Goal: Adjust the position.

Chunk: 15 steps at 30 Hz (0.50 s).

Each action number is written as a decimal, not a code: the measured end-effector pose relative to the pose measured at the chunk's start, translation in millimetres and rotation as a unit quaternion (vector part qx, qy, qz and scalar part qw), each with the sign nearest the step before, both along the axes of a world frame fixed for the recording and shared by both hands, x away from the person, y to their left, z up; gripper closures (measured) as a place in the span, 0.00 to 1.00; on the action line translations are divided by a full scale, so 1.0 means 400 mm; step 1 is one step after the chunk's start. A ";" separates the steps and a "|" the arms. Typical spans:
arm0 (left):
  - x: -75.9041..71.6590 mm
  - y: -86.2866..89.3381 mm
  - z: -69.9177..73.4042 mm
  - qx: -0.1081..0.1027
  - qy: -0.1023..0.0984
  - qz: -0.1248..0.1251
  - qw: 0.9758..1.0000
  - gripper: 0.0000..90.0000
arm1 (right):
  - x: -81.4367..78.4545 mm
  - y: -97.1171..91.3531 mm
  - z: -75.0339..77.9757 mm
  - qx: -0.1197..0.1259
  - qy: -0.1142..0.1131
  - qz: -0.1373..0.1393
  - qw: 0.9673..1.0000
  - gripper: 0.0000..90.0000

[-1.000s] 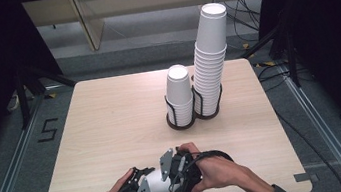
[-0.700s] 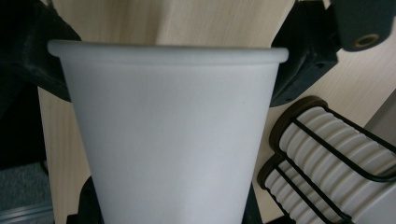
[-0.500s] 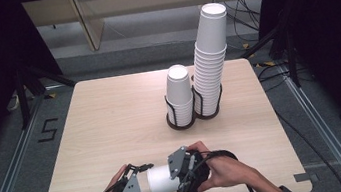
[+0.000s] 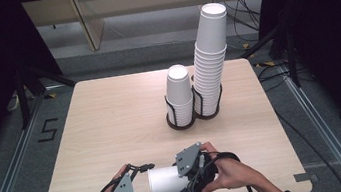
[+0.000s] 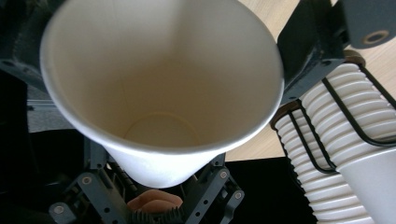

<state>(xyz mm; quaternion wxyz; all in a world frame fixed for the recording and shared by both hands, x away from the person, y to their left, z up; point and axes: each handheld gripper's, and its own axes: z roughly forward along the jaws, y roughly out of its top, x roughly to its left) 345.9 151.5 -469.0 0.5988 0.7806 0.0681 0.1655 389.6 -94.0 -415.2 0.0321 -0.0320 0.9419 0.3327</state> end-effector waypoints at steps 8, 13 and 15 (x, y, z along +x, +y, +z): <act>-0.004 0.001 0.011 0.013 0.002 -0.006 1.000 0.16 | -0.002 -0.009 -0.006 0.012 0.012 -0.003 1.000 0.27; -0.008 -0.023 0.013 0.023 0.014 0.007 1.000 0.18 | -0.004 -0.006 -0.020 -0.006 0.000 -0.009 1.000 0.24; -0.007 -0.024 0.014 0.022 0.028 0.014 0.999 0.19 | -0.006 -0.004 -0.023 -0.010 -0.007 -0.019 1.000 0.23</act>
